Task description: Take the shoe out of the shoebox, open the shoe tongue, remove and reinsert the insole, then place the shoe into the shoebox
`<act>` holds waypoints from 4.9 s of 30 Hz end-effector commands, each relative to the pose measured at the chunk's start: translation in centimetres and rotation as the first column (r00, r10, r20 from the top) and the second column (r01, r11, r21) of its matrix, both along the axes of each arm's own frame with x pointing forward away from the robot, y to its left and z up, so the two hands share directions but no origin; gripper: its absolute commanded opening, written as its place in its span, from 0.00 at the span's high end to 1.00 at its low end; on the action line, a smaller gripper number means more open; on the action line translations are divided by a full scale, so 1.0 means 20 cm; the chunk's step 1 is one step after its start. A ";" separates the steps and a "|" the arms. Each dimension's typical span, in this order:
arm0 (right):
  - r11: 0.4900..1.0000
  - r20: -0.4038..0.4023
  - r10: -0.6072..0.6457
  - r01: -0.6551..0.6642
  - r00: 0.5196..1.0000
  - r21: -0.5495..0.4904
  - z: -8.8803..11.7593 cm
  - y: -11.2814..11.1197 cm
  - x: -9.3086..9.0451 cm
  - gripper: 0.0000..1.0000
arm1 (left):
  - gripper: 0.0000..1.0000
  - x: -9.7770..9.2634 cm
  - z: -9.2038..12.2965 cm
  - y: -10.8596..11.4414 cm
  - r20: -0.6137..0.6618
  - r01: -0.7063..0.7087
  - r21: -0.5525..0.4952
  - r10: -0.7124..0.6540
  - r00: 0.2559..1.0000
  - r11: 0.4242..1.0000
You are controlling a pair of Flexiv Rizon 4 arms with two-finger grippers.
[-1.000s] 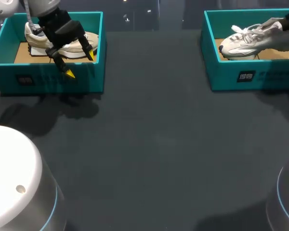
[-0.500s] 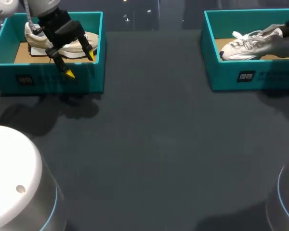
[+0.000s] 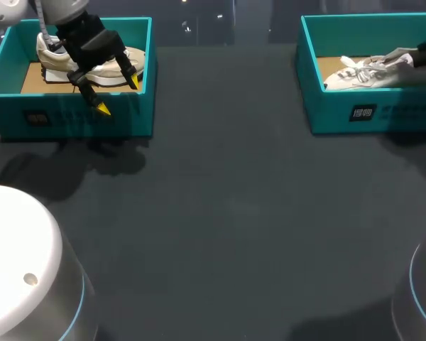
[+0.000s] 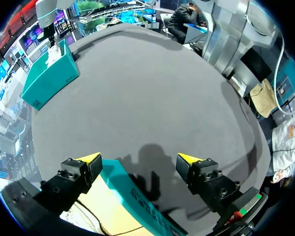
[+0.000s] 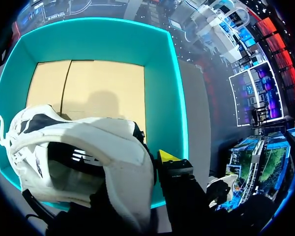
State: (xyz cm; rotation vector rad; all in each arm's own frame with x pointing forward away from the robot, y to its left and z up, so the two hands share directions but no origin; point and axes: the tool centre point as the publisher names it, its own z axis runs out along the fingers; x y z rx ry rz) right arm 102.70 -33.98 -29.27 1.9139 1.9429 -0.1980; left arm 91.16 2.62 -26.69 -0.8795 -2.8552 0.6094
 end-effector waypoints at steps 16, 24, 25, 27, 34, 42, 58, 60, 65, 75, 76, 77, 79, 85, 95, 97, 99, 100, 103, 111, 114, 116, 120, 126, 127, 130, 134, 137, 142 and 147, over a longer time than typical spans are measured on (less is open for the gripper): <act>0.999 -0.030 0.005 -0.003 1.000 0.051 -0.21 0.02 0.03 1.00 | 0.00 0.00 0.00 0.00 0.002 0.000 0.001 0.000 1.000 1.000; 0.998 -0.025 0.003 -0.002 1.000 0.061 -0.26 0.04 0.03 1.00 | 0.00 0.00 0.00 0.00 0.002 0.000 0.001 0.000 1.000 1.000; 0.998 -0.025 0.004 -0.003 1.000 0.063 -0.27 0.04 0.03 1.00 | 0.00 0.00 0.00 0.00 0.002 0.000 0.001 0.000 1.000 1.000; 0.998 -0.026 0.006 -0.004 1.000 0.070 -0.29 0.04 0.03 1.00 | 0.00 0.00 0.00 0.00 0.002 0.000 0.001 0.000 1.000 1.000; 0.995 -0.037 0.005 -0.002 0.999 0.100 -0.34 0.04 0.03 0.97 | 0.00 0.00 0.00 0.00 0.002 0.000 0.001 0.000 1.000 1.000; 0.992 -0.033 0.003 0.001 0.999 0.125 -0.35 0.03 0.03 0.70 | 0.00 0.00 0.00 0.00 0.002 0.000 0.001 0.000 1.000 1.000; 0.992 -0.022 0.004 -0.001 1.000 0.127 -0.28 0.05 0.03 0.51 | 0.00 0.00 0.00 0.00 0.002 0.000 0.001 0.000 1.000 1.000; 0.992 -0.022 0.004 -0.001 1.000 0.129 -0.27 0.05 0.03 0.45 | 0.00 0.00 0.00 0.00 0.002 0.000 0.001 0.000 1.000 1.000; 0.991 -0.021 0.002 0.001 1.000 0.136 -0.21 0.06 0.03 0.09 | 0.00 0.00 0.00 0.00 0.002 0.000 0.001 0.000 1.000 1.000; 0.985 -0.040 0.012 -0.005 0.999 0.175 0.09 0.14 -0.03 0.00 | 0.00 0.00 0.00 0.00 0.002 0.000 0.001 0.000 1.000 1.000; 0.984 -0.044 0.013 -0.005 0.999 0.177 0.12 0.15 -0.04 0.00 | 0.00 0.00 0.00 0.00 0.002 0.000 0.001 0.000 1.000 1.000; 0.984 -0.047 0.016 -0.007 0.999 0.178 0.15 0.16 -0.06 0.00 | 0.00 0.00 0.00 0.00 0.002 0.000 0.001 0.000 1.000 1.000; 0.983 -0.044 0.023 -0.014 0.999 0.184 0.20 0.20 -0.09 0.00 | 0.00 0.00 0.00 0.00 0.002 0.000 0.001 0.000 1.000 1.000; 0.981 -0.032 0.040 -0.033 0.999 0.192 0.32 0.29 -0.19 0.00 | 0.00 0.00 0.00 0.00 0.002 0.000 0.001 0.000 1.000 1.000; 0.981 -0.040 0.039 -0.031 0.998 0.190 0.45 0.42 -0.33 0.00 | 0.00 0.00 0.00 0.00 0.002 0.000 0.001 0.000 1.000 1.000; 0.979 -0.043 0.044 -0.035 0.998 0.199 0.46 0.44 -0.35 0.00 | 0.00 0.00 0.00 0.00 0.002 0.000 0.001 0.000 1.000 1.000; 0.979 -0.045 0.046 -0.036 0.998 0.203 0.47 0.46 -0.36 0.00 | 0.00 0.00 0.00 0.00 0.002 0.000 0.001 0.000 1.000 1.000; 0.978 -0.047 0.048 -0.037 0.998 0.205 0.48 0.47 -0.37 0.00 | 0.00 0.00 0.00 0.00 0.002 0.000 0.001 0.000 1.000 1.000; 0.977 -0.047 0.055 -0.044 0.997 0.210 0.49 0.48 -0.39 0.00 | 0.00 0.00 0.00 0.00 0.002 0.000 0.001 0.000 1.000 1.000; 0.977 -0.047 0.055 -0.044 0.997 0.210 0.49 0.48 -0.39 0.00 | 0.00 0.00 0.00 0.00 0.002 0.000 0.001 0.000 1.000 1.000; 0.977 -0.047 0.055 -0.044 0.997 0.210 0.49 0.48 -0.39 0.00 | 0.00 0.01 0.02 0.04 -0.007 0.069 -0.033 -0.069 0.998 0.997; 0.977 -0.047 0.055 -0.044 0.997 0.210 0.49 0.48 -0.39 0.00 | 0.00 0.06 0.07 0.08 -0.001 0.102 -0.032 -0.102 0.995 0.994; 0.977 -0.047 0.055 -0.044 0.997 0.210 0.49 0.48 -0.39 0.00 | 0.00 0.12 0.15 0.15 0.049 0.163 0.002 -0.163 0.985 0.987; 0.977 -0.047 0.055 -0.044 0.997 0.210 0.49 0.48 -0.39 0.00 | 0.00 0.23 0.23 0.29 0.142 0.245 0.120 -0.261 0.955 0.962; 0.977 -0.047 0.055 -0.044 0.997 0.210 0.49 0.48 -0.39 0.00 | 0.00 0.26 0.25 0.32 0.148 0.273 0.136 -0.292 0.945 0.952; 0.977 -0.047 0.055 -0.044 0.997 0.210 0.49 0.48 -0.39 0.00 | 0.00 0.33 0.30 0.41 0.187 0.332 0.175 -0.362 0.913 0.927; 0.977 -0.047 0.055 -0.044 0.997 0.210 0.49 0.48 -0.39 0.00 | 0.00 0.43 0.33 0.55 0.310 0.472 0.231 -0.524 0.793 0.851; 0.977 -0.047 0.055 -0.044 0.997 0.210 0.49 0.48 -0.39 0.00 | 0.00 0.43 0.33 0.55 0.310 0.472 0.231 -0.524 0.793 0.851; 0.977 -0.047 0.055 -0.044 0.997 0.210 0.49 0.48 -0.39 0.00 | 0.00 0.43 0.33 0.55 0.310 0.472 0.231 -0.524 0.793 0.851; 0.977 -0.047 0.055 -0.044 0.997 0.210 0.49 0.48 -0.39 0.00 | 0.00 0.52 0.29 0.60 0.320 0.507 0.276 -0.576 0.752 0.817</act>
